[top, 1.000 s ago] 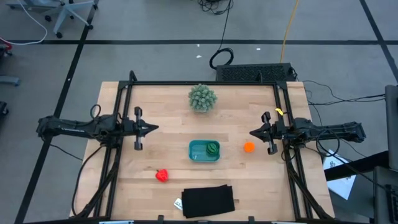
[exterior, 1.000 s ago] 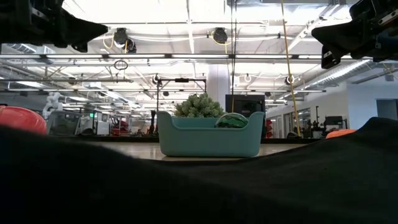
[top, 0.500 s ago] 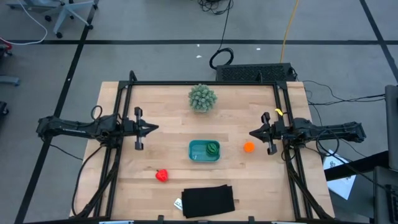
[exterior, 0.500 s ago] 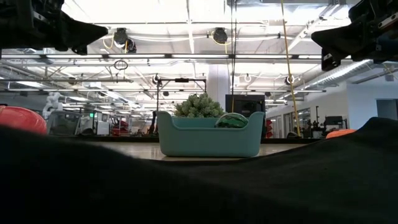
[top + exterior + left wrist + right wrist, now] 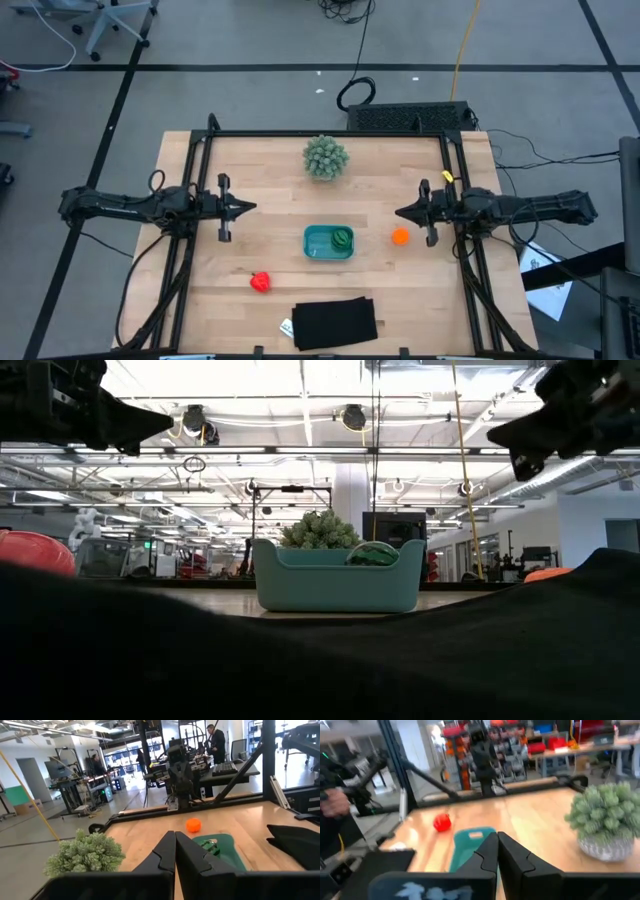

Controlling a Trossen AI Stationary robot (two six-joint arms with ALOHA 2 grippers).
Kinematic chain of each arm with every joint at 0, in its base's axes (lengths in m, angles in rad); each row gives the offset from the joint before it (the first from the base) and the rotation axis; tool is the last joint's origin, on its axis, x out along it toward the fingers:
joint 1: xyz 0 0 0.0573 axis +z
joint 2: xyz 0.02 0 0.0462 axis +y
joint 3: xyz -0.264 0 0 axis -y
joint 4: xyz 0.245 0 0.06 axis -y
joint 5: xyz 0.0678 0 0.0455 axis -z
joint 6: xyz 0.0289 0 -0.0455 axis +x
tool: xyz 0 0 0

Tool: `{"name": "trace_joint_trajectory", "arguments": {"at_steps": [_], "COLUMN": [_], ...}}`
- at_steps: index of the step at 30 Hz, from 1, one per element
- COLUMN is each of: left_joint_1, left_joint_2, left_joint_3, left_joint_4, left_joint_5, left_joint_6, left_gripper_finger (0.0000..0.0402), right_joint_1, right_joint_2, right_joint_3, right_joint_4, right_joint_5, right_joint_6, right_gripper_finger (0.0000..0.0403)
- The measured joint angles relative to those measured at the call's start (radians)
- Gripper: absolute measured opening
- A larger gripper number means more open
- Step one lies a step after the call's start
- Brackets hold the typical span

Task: Pick and placing Produce into tupperware
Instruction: Put the pumpkin toy into the bin

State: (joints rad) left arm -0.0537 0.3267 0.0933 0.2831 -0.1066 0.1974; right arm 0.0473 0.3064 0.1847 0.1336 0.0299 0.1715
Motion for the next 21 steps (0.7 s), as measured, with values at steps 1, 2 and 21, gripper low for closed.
{"name": "trace_joint_trajectory", "arguments": {"at_steps": [1, 2, 21], "left_joint_1": [0.0, 0.0, 0.0], "left_joint_2": [0.0, 0.0, 0.0], "left_joint_3": [0.0, 0.0, 0.0], "left_joint_4": [-0.002, -0.003, -0.027], "left_joint_5": [0.0, 0.0, 0.0], "left_joint_6": [0.0, 0.0, 0.0], "left_gripper_finger": [0.0011, 0.0015, 0.0002], "right_joint_1": [0.0, 0.0, 0.0], "right_joint_2": [0.023, 0.043, 0.459], "right_joint_3": [0.017, 0.036, 0.585], "right_joint_4": [0.003, 0.008, -0.673], "right_joint_5": [0.0, 0.0, -0.003], "right_joint_6": [0.0, 0.001, 0.074], "right_gripper_finger": [0.0, 0.0, 0.0]}}
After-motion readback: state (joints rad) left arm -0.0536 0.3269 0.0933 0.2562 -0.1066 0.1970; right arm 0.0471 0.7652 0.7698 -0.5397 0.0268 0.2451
